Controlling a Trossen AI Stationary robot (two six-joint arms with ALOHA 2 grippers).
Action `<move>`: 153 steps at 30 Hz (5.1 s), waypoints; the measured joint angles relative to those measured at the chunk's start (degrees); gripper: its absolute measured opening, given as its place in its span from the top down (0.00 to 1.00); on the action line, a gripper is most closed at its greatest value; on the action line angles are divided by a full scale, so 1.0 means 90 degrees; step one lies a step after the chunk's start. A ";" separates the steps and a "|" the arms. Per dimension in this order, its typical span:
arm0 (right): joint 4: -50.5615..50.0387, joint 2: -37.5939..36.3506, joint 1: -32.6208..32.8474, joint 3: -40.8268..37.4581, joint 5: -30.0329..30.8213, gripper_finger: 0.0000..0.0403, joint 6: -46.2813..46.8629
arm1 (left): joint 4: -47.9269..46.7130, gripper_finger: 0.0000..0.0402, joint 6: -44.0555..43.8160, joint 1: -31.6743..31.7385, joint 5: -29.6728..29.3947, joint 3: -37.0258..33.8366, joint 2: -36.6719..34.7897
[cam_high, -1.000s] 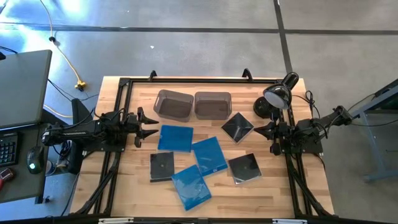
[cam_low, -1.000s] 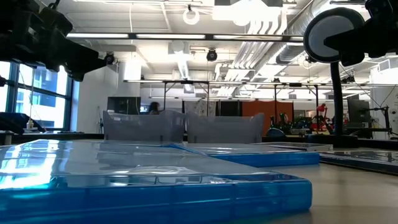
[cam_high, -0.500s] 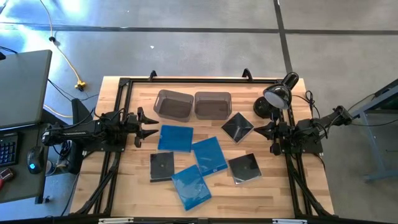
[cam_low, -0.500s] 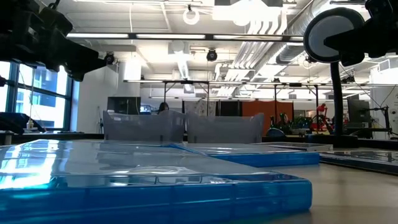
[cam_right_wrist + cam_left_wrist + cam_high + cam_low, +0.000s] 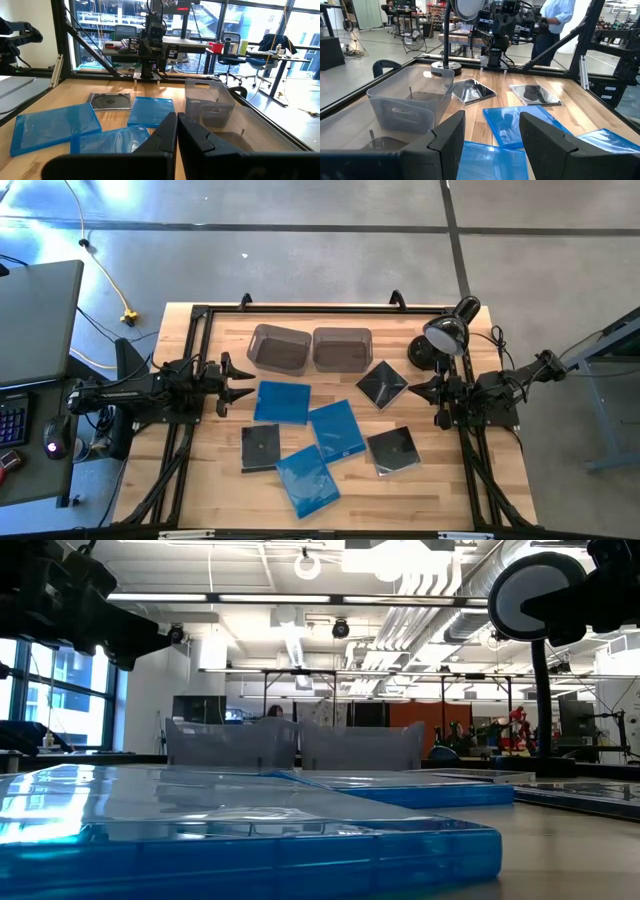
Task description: Pick & place jewel cases by type
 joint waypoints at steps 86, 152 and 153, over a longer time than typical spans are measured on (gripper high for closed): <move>0.3024 0.9912 0.0475 0.4172 -0.2045 0.99 0.1328 | 0.1277 0.54 -0.0881 -0.5599 -0.2085 0.3896 0.8945; 0.3972 1.2377 0.0078 0.4512 -0.4334 1.00 0.2531 | 0.2043 0.54 0.2555 -0.5371 -0.4033 0.4398 1.0892; 0.3994 1.2378 0.0078 0.4512 -0.4338 1.00 0.2529 | 0.2079 0.54 0.2555 -0.5304 -0.3995 0.4398 1.0892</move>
